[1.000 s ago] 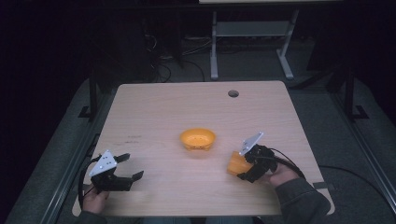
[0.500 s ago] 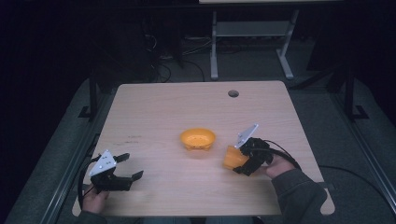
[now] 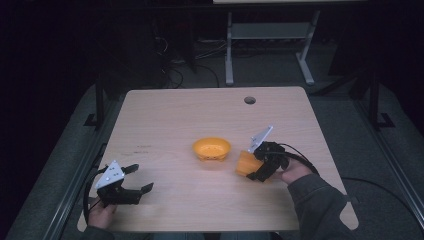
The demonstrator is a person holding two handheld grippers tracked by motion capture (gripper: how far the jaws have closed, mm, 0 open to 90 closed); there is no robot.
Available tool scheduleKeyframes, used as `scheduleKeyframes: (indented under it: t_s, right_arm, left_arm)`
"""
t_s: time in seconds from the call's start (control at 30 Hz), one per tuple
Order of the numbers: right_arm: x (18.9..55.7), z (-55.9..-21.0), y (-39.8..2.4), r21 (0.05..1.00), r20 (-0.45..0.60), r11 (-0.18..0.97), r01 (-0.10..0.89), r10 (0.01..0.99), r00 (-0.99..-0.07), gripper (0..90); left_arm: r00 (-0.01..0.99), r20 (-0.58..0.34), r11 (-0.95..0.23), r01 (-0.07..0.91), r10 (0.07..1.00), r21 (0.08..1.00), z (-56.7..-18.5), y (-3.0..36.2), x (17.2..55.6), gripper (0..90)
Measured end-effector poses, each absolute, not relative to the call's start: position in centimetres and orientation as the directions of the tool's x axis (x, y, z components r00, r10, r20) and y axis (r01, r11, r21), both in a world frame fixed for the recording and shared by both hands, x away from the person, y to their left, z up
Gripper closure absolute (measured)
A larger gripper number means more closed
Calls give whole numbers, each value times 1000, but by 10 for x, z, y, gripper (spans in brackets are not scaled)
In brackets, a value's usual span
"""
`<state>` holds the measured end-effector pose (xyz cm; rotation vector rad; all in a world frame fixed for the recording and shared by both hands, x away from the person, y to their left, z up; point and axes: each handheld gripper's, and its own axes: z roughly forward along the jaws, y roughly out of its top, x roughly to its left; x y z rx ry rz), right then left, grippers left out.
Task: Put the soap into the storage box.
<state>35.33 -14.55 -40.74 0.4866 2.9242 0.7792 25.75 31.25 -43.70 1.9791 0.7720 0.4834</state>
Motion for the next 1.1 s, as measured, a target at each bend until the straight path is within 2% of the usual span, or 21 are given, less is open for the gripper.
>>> scheduleKeyframes:
  t_s: [0.63,1.1]
  right_arm:
    - [362,-407,-144,509,32,809,292,322,-946,205]
    - [370,-397,-132,493,15,830,261,292,-956,205]
  left_arm:
    - [726,22,-371,325,688,870,-437,312,257,143]
    - [727,27,-373,319,686,871,-436,312,257,143]
